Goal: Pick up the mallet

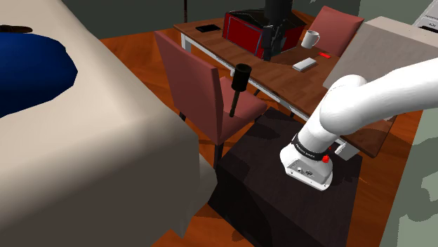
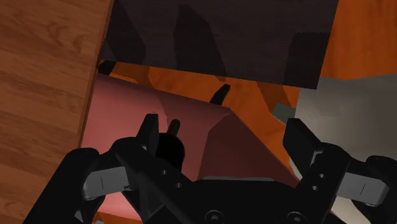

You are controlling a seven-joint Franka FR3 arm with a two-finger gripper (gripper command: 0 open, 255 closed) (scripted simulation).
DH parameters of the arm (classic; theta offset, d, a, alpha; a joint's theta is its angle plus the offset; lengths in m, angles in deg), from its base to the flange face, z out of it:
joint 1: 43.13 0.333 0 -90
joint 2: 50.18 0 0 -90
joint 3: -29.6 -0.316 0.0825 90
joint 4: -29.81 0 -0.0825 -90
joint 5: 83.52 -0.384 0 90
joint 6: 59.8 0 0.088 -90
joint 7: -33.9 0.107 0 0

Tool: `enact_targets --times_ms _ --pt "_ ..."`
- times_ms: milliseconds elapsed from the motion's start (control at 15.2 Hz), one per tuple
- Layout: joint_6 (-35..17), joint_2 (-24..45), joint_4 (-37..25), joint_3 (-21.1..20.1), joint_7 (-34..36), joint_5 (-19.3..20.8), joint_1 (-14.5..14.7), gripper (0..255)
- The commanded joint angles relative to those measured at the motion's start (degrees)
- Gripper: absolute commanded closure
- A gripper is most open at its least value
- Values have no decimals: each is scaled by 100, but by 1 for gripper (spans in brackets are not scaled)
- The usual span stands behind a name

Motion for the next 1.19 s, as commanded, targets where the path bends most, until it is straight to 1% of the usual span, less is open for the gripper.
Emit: enact_targets --times_ms 0,462,726,990,1122 --pt "0 0 0 0 0 0 0 0" --pt "-1024 1558 -329 120 -172 349 -107 0" --pt "-1489 2494 -689 176 -235 533 -168 0" --pt "-1850 3441 -1167 225 -281 705 -226 0" --pt "-1944 3526 -1151 230 -274 718 -229 0"
